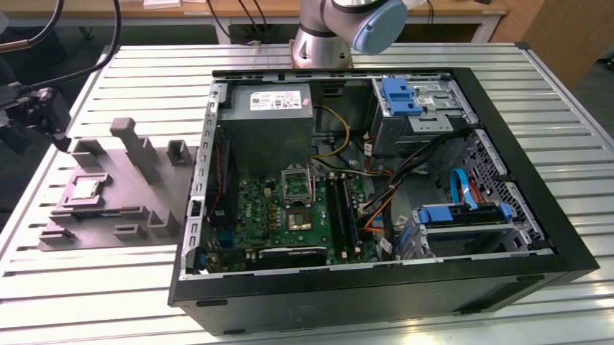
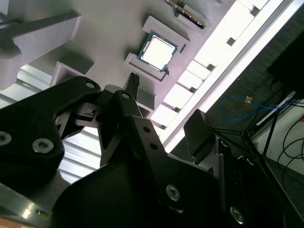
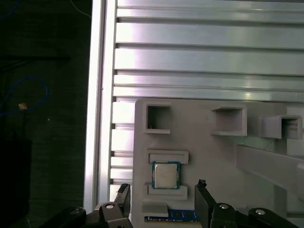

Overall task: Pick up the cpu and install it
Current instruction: 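Pick up the cpu and move it towards the insertion slot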

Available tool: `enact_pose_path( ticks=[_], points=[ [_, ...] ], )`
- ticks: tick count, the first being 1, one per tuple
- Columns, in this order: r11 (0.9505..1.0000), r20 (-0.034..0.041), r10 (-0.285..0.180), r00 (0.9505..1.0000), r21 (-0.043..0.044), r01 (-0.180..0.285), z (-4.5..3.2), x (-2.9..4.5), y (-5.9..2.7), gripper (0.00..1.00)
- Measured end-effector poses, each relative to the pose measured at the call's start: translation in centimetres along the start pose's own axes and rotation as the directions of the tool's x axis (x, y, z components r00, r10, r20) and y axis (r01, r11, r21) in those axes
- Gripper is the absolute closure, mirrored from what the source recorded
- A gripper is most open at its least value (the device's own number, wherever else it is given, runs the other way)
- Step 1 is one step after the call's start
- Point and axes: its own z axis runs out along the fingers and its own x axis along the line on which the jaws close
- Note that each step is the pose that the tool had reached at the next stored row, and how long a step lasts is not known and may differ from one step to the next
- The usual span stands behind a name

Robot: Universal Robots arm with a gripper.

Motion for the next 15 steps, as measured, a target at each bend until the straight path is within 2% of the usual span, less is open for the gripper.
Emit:
enact_pose_path(
  ticks=[15],
  points=[
    [1.0000,-0.0001,0.000,1.0000,0.0001,0.000,1.66,-0.21,-0.11,0.35]
  ],
)
